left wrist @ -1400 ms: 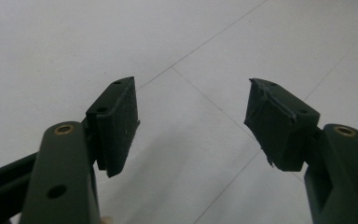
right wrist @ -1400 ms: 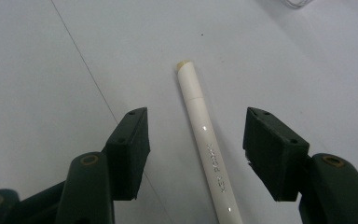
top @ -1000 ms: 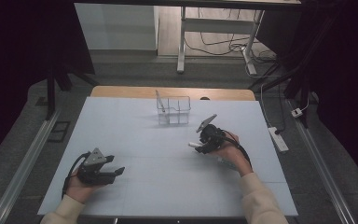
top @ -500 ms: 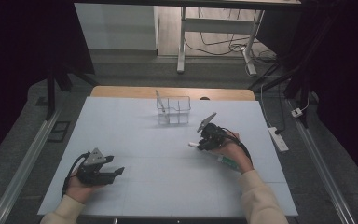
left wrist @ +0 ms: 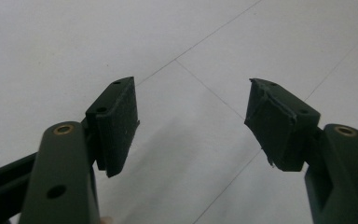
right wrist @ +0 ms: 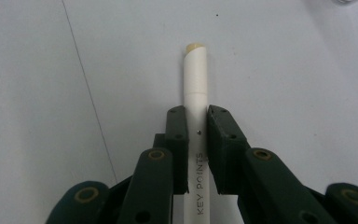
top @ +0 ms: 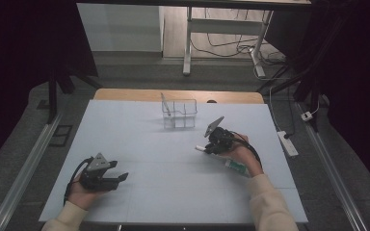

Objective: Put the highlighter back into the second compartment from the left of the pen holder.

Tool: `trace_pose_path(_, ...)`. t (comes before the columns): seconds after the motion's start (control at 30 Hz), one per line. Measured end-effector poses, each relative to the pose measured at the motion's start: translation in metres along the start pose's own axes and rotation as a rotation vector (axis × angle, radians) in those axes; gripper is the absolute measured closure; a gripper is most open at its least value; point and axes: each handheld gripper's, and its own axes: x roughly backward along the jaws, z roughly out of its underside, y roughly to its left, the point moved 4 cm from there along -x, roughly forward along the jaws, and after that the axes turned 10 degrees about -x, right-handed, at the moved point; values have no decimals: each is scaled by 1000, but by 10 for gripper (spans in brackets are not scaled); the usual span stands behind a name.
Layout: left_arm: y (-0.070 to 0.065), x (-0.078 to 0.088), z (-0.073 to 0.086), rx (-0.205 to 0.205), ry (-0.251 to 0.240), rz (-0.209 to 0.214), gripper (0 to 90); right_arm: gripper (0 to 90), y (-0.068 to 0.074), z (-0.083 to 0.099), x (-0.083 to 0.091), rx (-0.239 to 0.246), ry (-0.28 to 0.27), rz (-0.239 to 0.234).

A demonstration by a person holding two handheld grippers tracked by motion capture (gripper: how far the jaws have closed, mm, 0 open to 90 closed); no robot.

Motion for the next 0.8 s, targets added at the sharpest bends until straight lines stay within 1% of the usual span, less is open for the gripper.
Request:
trace_pose_path(0.23, 0, 0, 0, 0, 1, -1, 340, 787, -2, 2, 2, -1, -1, 9)
trace_pose_path(0.3, 0, 0, 0, 0, 1, -1, 340, 787, -3, 3, 3, 0, 1, 23)
trace_pose_path(0.47, 1, 0, 0, 1, 2, -1, 340, 788, -4, 2, 8, -23, -33, 21)
trace_pose_path(0.57, 1, 0, 0, 2, -1, -1, 340, 788, -5, 1, 11, -26, -46, 34)
trace_pose_path(0.63, 0, 0, 0, 1, -1, -1, 340, 788, -4, 1, 13, -32, -58, 33)
trace_pose_path(0.7, 0, 0, 0, 1, 0, -1, 340, 788, -5, 0, 15, -27, -67, 39)
trace_pose_path(0.77, 0, 0, 0, 2, -2, -1, 340, 788, -4, 0, 18, -38, -79, 43)
trace_pose_path(0.8, 0, 0, 0, 1, -2, -1, 341, 788, -5, -1, 18, -34, -90, 44)
